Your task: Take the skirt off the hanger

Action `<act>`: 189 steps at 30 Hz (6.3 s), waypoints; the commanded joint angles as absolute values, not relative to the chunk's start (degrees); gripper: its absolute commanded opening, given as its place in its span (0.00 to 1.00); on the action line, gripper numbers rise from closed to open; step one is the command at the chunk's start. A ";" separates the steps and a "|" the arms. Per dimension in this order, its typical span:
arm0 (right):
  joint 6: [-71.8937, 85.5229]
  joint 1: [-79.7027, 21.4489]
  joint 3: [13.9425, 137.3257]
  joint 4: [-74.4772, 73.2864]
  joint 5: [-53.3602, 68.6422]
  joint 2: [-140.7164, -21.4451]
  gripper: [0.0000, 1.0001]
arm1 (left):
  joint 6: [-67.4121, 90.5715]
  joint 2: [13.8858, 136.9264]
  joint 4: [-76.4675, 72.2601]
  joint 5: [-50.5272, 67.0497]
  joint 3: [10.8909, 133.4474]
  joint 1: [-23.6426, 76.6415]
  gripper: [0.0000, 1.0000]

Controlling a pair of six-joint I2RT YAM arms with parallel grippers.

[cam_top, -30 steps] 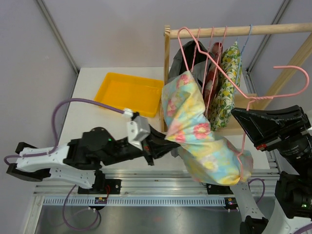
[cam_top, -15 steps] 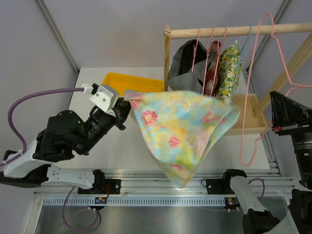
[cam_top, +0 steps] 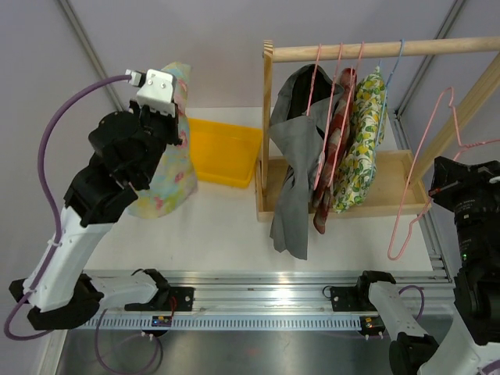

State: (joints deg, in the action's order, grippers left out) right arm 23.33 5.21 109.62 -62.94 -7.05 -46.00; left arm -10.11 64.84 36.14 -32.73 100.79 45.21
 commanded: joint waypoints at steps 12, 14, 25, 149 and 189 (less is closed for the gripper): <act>20.92 4.13 103.10 -59.59 -8.86 -46.93 0.00 | -7.82 94.38 21.80 -17.40 113.74 18.90 0.00; 20.04 3.43 103.10 -59.33 -10.54 -47.02 0.00 | -6.08 94.75 19.97 -17.75 110.93 18.11 0.00; 17.32 3.25 103.97 -52.56 -11.87 -53.16 0.00 | 8.70 101.52 20.40 -10.20 91.07 11.51 0.99; 33.04 3.08 106.70 -49.04 31.46 -45.63 0.00 | 12.66 70.21 19.16 23.92 100.11 58.60 0.99; 24.26 1.58 124.27 -62.75 11.97 -51.24 0.00 | 15.37 55.39 30.30 -23.10 68.48 99.99 0.00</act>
State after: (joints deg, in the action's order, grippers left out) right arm 28.93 1.96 122.37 -63.92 21.19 -48.07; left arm 10.63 60.29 19.31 -12.12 71.94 96.25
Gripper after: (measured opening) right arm 0.041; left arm 0.027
